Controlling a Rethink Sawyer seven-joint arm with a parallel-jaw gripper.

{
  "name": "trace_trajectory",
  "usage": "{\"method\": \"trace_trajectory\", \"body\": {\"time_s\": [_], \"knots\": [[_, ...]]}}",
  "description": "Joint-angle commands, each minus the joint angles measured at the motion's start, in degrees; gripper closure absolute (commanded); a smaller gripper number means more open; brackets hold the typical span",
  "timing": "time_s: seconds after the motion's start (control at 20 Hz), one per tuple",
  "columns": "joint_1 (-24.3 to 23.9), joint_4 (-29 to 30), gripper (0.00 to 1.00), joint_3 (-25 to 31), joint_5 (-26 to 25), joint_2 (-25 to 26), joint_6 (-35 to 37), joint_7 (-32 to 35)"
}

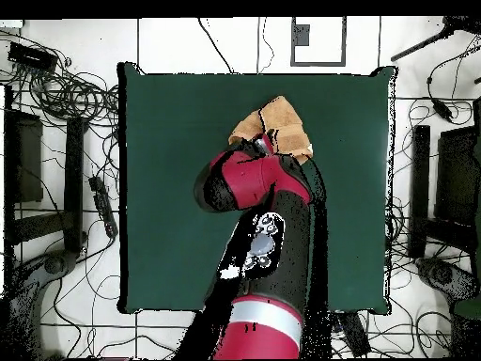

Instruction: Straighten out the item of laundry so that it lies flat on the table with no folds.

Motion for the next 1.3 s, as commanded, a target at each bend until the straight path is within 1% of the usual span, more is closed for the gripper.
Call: {"method": "trace_trajectory", "body": {"time_s": [0.05,0.15,0.3,0.55,0.65,0.75,0.9,1.05,1.1,1.3], "knots": [[1.20,-5.55,0.00,0.87,-2.05,6.53,1.17,5.07],[0.44,-5.88,0.00,1.72,-2.11,7.00,0.74,4.54],[0.16,-6.41,0.00,1.37,-1.44,8.43,-0.68,6.01],[-2.67,-4.45,0.00,5.17,1.01,7.25,-0.44,6.92],[-3.34,-4.24,0.00,6.01,1.04,7.00,-0.17,6.44],[-3.04,-5.26,0.00,5.54,0.27,7.83,-0.06,5.62],[-1.64,-7.15,0.00,3.14,-1.45,9.83,-1.04,5.09],[-0.98,-7.19,0.00,1.99,-0.95,10.37,-1.67,6.52],[-1.29,-6.66,0.00,2.39,-0.43,10.17,-2.05,7.13],[-4.44,-4.57,0.00,7.27,1.72,9.12,-0.70,7.01]]}}
